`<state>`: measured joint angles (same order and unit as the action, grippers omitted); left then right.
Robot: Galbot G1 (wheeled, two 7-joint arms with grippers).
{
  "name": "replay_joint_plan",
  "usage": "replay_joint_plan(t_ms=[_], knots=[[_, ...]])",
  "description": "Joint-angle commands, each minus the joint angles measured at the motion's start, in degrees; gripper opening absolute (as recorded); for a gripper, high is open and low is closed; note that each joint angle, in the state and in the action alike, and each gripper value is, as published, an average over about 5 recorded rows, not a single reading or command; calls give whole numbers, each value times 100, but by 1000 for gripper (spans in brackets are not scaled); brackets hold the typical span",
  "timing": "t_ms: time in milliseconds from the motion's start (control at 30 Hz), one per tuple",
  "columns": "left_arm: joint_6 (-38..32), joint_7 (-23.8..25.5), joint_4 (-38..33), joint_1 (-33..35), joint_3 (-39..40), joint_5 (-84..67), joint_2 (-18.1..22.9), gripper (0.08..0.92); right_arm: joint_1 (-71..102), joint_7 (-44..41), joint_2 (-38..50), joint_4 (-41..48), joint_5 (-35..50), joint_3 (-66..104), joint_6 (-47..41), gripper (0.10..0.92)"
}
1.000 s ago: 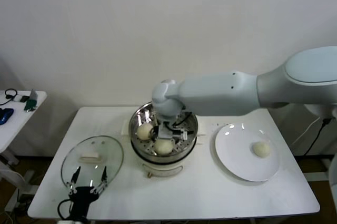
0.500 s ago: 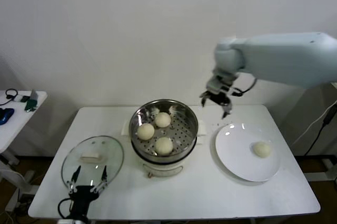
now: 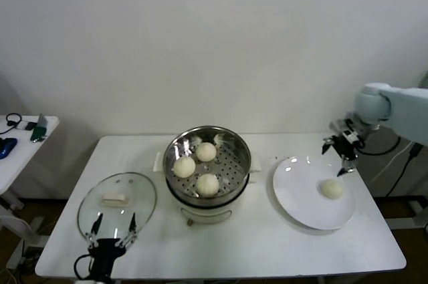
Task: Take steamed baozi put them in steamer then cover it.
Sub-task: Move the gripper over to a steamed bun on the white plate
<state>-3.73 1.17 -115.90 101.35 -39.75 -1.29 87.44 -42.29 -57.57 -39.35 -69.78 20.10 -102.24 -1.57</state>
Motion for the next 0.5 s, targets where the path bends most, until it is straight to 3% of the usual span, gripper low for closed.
replay_joint_plan(t_ms=[33,500], knots=[[-16,-5,47,37,6,45,32,823,2018,253,524,778,-878,1521,-295,823],[-95,-25,127,98,8,175,54,823,3145,575,-112,1655,-1223,2634,-191,823]])
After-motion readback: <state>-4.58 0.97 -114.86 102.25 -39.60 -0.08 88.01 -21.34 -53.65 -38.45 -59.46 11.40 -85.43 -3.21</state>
